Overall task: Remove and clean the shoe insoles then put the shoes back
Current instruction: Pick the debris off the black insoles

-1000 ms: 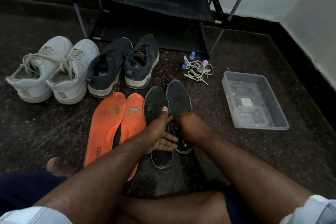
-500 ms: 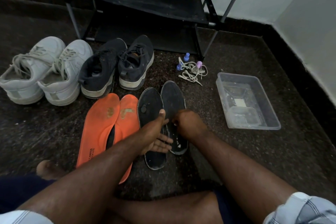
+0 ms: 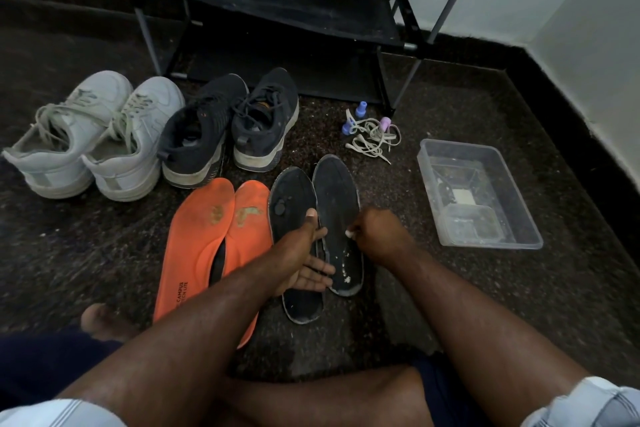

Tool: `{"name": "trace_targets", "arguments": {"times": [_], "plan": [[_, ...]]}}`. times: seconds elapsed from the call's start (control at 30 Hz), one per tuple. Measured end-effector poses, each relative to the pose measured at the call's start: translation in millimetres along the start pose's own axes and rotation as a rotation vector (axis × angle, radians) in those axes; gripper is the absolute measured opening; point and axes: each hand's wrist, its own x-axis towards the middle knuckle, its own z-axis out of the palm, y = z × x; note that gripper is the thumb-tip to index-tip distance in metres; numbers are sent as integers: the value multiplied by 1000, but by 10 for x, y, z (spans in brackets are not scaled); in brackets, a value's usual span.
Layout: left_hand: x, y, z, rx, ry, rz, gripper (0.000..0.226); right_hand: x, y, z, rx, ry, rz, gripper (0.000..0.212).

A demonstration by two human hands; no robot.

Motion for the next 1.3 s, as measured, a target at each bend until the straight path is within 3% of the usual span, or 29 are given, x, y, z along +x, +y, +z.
{"name": "trace_targets", "arguments": {"times": [0.2, 0.33, 0.47, 0.67, 0.8, 0.93, 1.07, 1.3], "plan": [[-4, 0, -14, -1, -1, 5, 82, -63, -78, 77, -16, -65, -46, 18], [-3, -10, -4, 3, 5, 7, 82, 22, 6, 54, -22, 78, 50, 15], [13, -13, -7, 7, 1, 2, 83, 8, -138, 150, -82, -26, -100, 11], [20, -15, -11, 9, 1, 4, 83, 196, -7, 56, -126, 107, -60, 20], [35, -13, -21, 5, 4, 7, 83, 143, -85, 89, -131, 13, -200, 20], [21, -19, -14, 3, 6, 6, 83, 239, 31, 32, -121, 115, -52, 21], [20, -8, -15, 3, 6, 3, 84, 117, -141, 112, -142, 26, -203, 16], [7, -17, 2, -3, 6, 0, 82, 186, 44, -28, 98, 188, 63, 18]]}}
